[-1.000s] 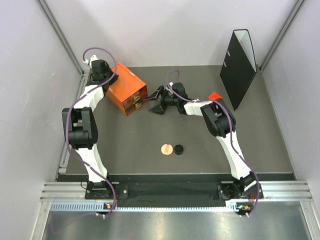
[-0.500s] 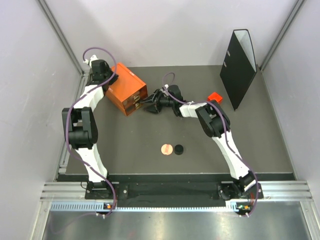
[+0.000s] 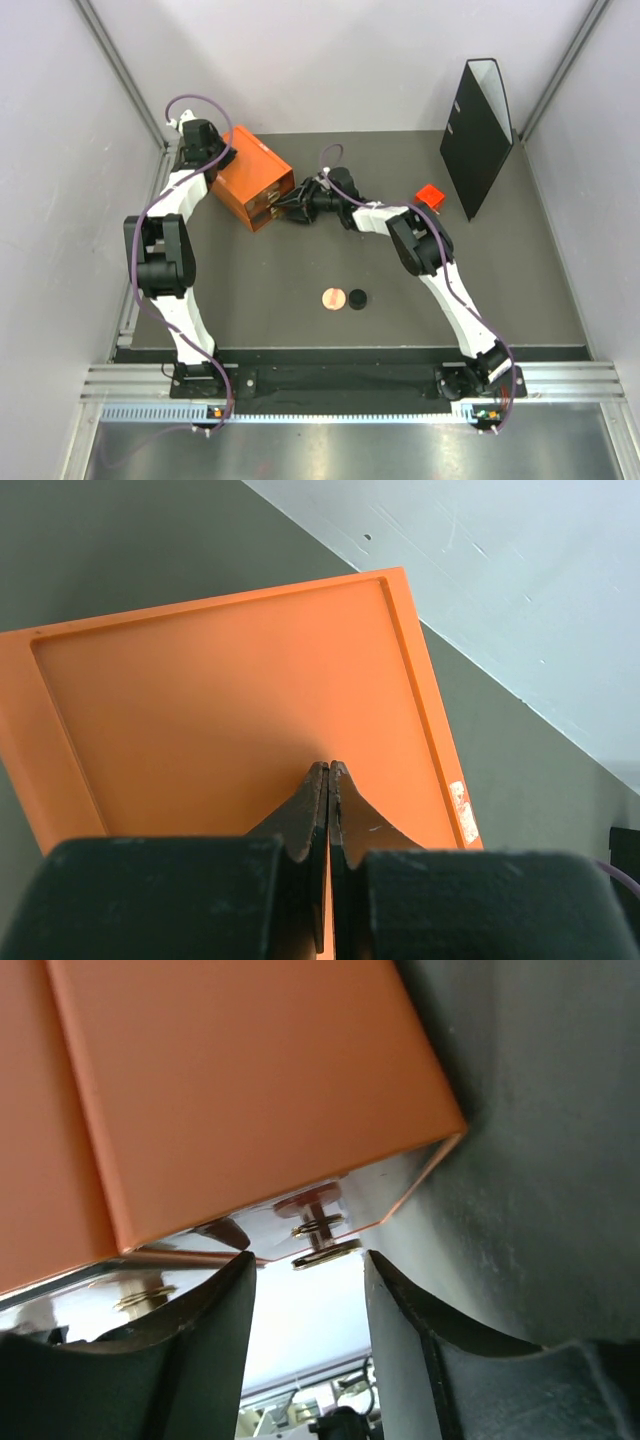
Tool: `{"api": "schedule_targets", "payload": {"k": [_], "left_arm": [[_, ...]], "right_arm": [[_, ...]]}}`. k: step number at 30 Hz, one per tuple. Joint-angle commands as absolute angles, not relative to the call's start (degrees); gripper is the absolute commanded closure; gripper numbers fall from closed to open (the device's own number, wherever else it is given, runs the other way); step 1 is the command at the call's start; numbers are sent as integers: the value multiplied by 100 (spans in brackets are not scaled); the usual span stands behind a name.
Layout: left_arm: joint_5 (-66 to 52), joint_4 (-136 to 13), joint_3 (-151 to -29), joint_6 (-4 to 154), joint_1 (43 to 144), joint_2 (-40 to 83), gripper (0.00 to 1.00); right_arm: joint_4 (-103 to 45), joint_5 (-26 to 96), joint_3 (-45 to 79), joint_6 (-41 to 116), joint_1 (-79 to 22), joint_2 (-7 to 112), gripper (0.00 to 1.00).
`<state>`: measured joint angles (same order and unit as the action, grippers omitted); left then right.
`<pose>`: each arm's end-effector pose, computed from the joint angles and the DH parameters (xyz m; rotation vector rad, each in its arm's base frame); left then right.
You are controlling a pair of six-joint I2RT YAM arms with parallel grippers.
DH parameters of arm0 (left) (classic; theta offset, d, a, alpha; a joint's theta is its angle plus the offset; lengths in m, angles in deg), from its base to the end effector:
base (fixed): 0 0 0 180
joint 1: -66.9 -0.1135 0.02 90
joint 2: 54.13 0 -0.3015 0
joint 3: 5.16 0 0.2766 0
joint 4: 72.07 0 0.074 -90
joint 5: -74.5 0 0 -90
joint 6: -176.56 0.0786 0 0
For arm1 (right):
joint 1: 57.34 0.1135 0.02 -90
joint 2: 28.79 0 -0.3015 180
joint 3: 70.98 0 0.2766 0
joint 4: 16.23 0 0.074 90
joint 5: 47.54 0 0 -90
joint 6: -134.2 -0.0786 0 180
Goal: Organize the makeup
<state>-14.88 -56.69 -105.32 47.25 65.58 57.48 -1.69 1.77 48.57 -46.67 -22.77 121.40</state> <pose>0.5382 0.0116 0.2700 -0.7107 1.9397 -0.4240 0.5045 0.4098 0.0854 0.5279 2.3682 1.9596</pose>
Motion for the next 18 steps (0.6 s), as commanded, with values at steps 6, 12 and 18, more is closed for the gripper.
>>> {"api": "schedule_targets", "payload": {"k": [6, 12, 18], "left_arm": [[-1612, -4187, -10048, 4842, 6549, 6373, 100], [-1612, -4179, -10021, 4851, 6549, 6356, 100], [-1621, -4179, -10021, 4851, 6541, 6347, 100]], "right_arm": [[-2154, 633, 5438, -3624, -2192, 12265, 53], [-2770, 1046, 5756, -3270, -2183, 12317, 54], [-2858, 1178, 6002, -3209, -2148, 12405, 69]]}}
